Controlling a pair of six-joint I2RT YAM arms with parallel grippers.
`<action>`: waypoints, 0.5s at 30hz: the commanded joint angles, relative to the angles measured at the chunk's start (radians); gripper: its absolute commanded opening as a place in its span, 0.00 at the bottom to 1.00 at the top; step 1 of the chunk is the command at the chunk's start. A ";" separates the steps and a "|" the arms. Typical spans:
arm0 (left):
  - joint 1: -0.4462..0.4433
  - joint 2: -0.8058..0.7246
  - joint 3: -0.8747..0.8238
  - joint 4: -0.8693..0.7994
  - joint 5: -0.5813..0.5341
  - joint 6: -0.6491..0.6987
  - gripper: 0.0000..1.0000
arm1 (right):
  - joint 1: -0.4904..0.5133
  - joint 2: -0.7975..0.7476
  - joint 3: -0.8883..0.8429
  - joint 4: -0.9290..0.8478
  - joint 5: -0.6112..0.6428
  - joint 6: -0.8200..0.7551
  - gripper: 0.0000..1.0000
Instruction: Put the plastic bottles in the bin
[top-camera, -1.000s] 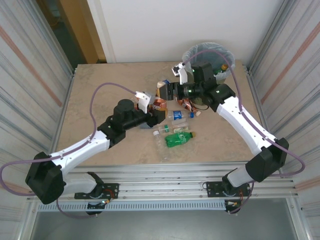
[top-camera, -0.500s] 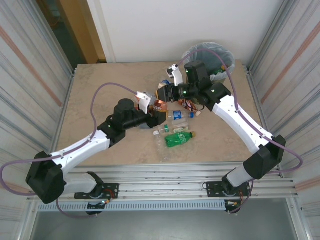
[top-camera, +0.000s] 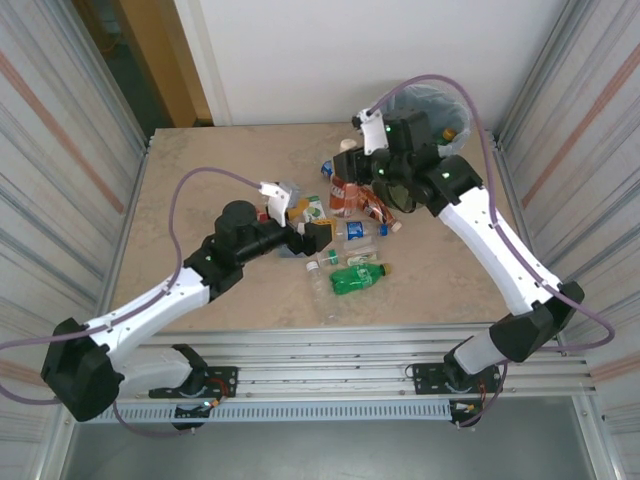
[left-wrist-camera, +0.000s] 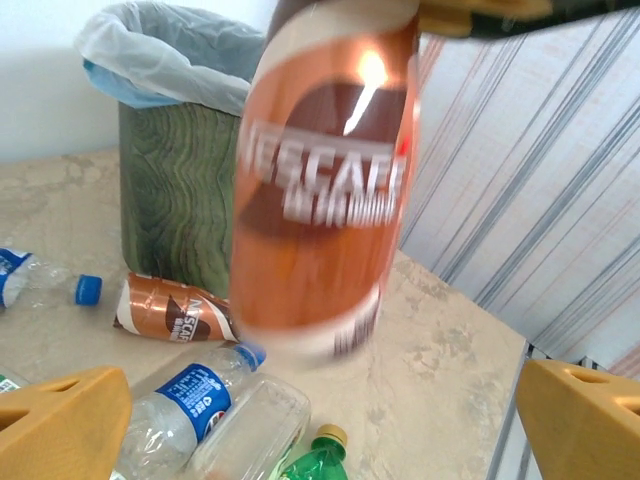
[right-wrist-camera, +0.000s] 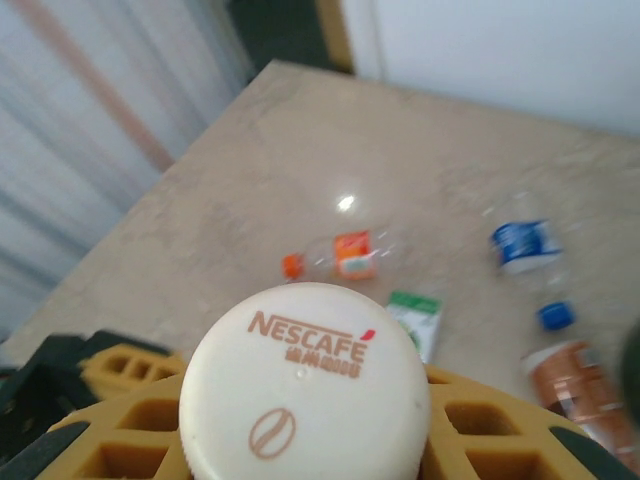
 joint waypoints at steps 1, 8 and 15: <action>0.011 -0.037 -0.031 0.029 -0.059 0.019 0.99 | -0.055 -0.043 0.061 0.015 0.140 -0.066 0.24; 0.011 -0.058 -0.053 0.010 -0.108 0.008 0.99 | -0.254 -0.025 0.105 0.155 0.122 -0.026 0.24; 0.011 -0.073 -0.066 -0.003 -0.144 0.001 0.99 | -0.409 0.100 0.221 0.201 0.072 0.023 0.24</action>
